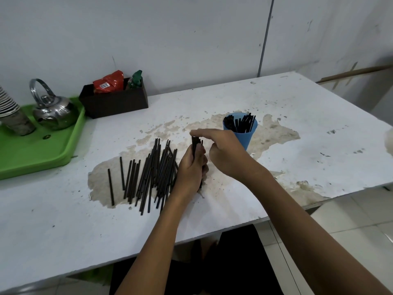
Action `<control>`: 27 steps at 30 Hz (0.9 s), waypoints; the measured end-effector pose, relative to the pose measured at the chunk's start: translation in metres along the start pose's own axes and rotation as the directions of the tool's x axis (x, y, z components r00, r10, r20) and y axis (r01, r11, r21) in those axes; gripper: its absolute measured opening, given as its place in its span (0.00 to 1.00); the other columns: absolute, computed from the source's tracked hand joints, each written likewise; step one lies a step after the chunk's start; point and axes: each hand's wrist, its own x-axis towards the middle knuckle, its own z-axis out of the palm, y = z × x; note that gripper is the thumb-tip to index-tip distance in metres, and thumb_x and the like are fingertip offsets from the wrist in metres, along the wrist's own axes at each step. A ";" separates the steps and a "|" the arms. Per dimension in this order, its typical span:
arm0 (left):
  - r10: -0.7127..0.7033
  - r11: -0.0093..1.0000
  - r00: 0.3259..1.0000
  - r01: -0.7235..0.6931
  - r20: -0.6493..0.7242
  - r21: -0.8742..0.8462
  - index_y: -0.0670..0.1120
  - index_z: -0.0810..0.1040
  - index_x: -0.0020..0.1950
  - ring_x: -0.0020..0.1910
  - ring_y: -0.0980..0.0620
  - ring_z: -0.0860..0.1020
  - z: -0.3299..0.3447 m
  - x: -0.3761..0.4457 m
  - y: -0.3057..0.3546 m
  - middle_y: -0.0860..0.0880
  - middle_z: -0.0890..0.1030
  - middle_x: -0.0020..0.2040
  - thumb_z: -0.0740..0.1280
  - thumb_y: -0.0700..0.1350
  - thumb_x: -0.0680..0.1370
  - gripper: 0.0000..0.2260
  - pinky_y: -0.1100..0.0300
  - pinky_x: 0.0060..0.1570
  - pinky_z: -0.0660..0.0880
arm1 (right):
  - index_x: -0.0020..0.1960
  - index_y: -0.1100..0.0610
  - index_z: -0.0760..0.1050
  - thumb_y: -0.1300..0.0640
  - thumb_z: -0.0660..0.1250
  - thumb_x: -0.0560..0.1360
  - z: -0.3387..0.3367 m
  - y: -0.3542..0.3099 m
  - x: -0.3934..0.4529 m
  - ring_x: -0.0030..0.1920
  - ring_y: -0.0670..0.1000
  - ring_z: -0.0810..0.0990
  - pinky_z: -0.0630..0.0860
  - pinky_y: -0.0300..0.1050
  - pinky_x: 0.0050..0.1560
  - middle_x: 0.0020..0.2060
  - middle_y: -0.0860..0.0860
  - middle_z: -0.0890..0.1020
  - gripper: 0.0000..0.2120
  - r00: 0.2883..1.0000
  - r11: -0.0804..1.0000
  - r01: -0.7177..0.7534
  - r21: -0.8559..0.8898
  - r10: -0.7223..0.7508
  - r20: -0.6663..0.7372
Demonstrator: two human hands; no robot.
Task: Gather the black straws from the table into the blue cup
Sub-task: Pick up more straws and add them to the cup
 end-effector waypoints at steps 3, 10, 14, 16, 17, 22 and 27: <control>-0.045 0.994 0.999 0.043 -0.018 -0.099 0.47 0.66 0.43 0.26 0.56 0.62 -0.001 0.002 0.005 0.54 0.63 0.30 0.55 0.55 0.84 0.15 0.59 0.24 0.61 | 0.61 0.59 0.80 0.76 0.56 0.69 -0.006 -0.005 -0.008 0.65 0.47 0.76 0.70 0.35 0.66 0.60 0.53 0.81 0.27 0.970 0.988 0.147 0.043 -0.136 -0.201; -0.078 0.965 0.989 0.044 -0.125 -0.259 0.47 0.68 0.44 0.27 0.57 0.65 0.004 0.012 0.015 0.55 0.65 0.31 0.56 0.55 0.84 0.15 0.63 0.29 0.64 | 0.45 0.63 0.79 0.70 0.68 0.66 -0.019 0.023 -0.035 0.53 0.54 0.76 0.73 0.40 0.55 0.44 0.50 0.82 0.09 0.650 0.935 0.245 -0.256 -0.355 -0.672; -0.064 0.926 0.991 0.017 -0.114 -0.377 0.47 0.68 0.45 0.27 0.57 0.64 0.011 0.025 0.035 0.55 0.66 0.30 0.55 0.53 0.85 0.14 0.65 0.29 0.65 | 0.49 0.62 0.75 0.66 0.71 0.66 -0.016 0.057 -0.042 0.52 0.54 0.74 0.74 0.50 0.53 0.48 0.53 0.79 0.13 0.657 0.984 0.086 -0.155 -0.173 -0.734; -0.042 0.917 0.994 0.000 -0.097 -0.399 0.47 0.68 0.45 0.28 0.57 0.64 0.015 0.033 0.048 0.55 0.66 0.30 0.54 0.53 0.85 0.14 0.64 0.29 0.64 | 0.52 0.60 0.73 0.61 0.72 0.67 -0.012 0.069 -0.044 0.52 0.53 0.73 0.74 0.54 0.51 0.49 0.51 0.76 0.15 0.666 0.997 0.005 -0.077 -0.061 -0.744; -0.028 0.913 0.995 -0.012 -0.092 -0.408 0.47 0.68 0.45 0.28 0.57 0.64 0.018 0.037 0.055 0.55 0.65 0.30 0.54 0.53 0.85 0.14 0.64 0.30 0.64 | 0.53 0.59 0.72 0.59 0.73 0.68 -0.010 0.073 -0.046 0.52 0.53 0.72 0.74 0.56 0.51 0.49 0.50 0.75 0.17 0.668 0.999 -0.019 -0.032 -0.011 -0.744; 0.062 0.902 0.992 -0.102 -0.110 -0.419 0.48 0.68 0.46 0.28 0.56 0.65 0.029 0.052 0.086 0.54 0.65 0.32 0.53 0.53 0.86 0.13 0.62 0.34 0.66 | 0.58 0.57 0.68 0.53 0.76 0.66 -0.008 0.076 -0.048 0.56 0.52 0.73 0.75 0.53 0.55 0.53 0.47 0.72 0.25 0.687 0.993 -0.034 0.115 0.107 -0.718; 0.155 0.914 0.980 -0.191 -0.127 -0.357 0.50 0.68 0.45 0.35 0.55 0.70 0.044 0.062 0.115 0.56 0.69 0.32 0.50 0.54 0.86 0.15 0.58 0.47 0.67 | 0.62 0.50 0.66 0.46 0.80 0.63 -0.009 0.087 -0.043 0.59 0.48 0.72 0.76 0.48 0.54 0.58 0.44 0.72 0.34 0.768 0.960 -0.141 0.240 0.259 -0.585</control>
